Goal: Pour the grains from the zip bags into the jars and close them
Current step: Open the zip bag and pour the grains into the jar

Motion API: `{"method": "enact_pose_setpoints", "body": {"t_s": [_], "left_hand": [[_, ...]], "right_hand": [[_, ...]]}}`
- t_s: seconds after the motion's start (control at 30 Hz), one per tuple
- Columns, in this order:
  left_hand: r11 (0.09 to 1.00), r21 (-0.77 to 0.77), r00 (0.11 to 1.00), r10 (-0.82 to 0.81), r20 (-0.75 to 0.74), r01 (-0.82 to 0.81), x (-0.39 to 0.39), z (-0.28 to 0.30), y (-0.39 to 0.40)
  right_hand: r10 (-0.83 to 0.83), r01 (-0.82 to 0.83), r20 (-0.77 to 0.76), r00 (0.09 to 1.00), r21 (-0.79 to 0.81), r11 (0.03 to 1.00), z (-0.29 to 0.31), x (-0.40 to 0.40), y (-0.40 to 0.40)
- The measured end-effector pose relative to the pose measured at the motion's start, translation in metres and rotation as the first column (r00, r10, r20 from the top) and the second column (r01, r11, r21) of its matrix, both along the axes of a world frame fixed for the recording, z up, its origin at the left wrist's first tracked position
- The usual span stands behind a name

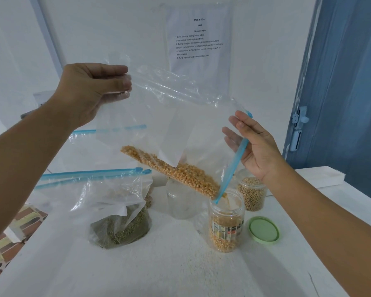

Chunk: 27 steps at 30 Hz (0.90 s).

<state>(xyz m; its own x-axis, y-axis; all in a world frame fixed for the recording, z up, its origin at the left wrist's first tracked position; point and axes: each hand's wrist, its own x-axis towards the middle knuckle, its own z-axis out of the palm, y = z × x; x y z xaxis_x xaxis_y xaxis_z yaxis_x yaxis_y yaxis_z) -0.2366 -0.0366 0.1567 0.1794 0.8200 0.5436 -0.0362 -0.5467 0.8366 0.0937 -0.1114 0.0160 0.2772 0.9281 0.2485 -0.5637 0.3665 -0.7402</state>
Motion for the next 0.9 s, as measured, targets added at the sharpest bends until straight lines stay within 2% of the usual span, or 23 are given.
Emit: {"method": "enact_pose_setpoints", "body": {"t_s": [0.9], "left_hand": [[1.0, 0.011, 1.0, 0.006, 0.002, -0.006, 0.0049, 0.0025, -0.0008]], "right_hand": [[-0.007, 0.007, -0.01, 1.0, 0.007, 1.0, -0.0001, 0.0022, 0.002]]}}
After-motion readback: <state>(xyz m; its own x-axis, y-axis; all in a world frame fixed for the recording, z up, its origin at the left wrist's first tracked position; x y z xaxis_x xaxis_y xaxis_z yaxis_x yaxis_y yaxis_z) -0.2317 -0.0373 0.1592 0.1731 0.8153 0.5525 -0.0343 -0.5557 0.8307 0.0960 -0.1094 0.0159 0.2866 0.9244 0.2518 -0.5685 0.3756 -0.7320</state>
